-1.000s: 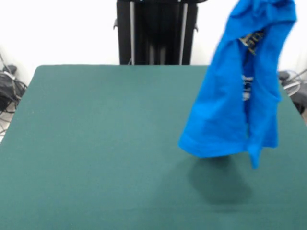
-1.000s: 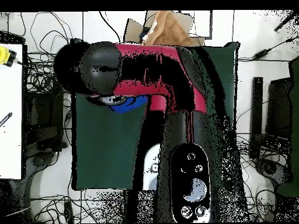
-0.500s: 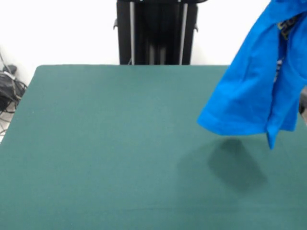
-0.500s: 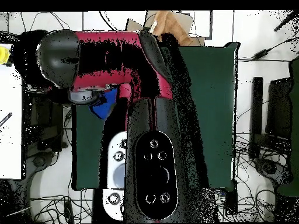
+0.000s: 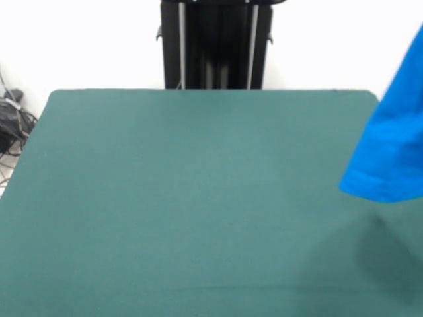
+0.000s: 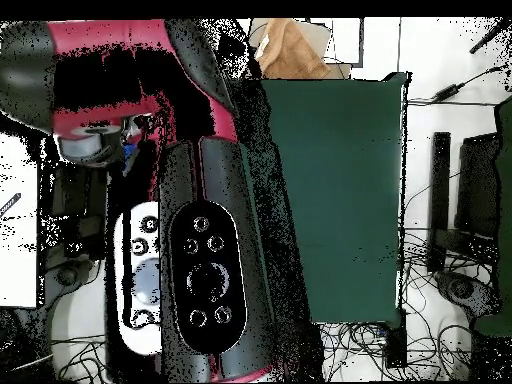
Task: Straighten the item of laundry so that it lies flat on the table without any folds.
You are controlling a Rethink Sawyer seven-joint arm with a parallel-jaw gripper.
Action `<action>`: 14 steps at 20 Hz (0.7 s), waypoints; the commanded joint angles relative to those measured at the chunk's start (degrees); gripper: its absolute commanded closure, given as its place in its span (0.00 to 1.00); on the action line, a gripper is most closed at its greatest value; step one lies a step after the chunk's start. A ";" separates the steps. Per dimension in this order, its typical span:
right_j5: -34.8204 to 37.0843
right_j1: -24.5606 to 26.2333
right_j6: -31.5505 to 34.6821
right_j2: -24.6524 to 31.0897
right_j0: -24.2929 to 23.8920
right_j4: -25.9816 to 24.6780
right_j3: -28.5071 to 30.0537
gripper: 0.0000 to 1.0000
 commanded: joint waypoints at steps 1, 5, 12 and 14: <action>-11.49 -1.82 13.70 -1.01 -0.92 4.47 13.62 1.00; -25.86 -3.82 6.48 0.53 -4.69 7.18 25.99 1.00; -22.24 -3.57 11.54 -1.44 -1.50 6.16 22.25 1.00; -17.75 -1.27 13.91 -1.17 -0.25 6.42 16.98 1.00</action>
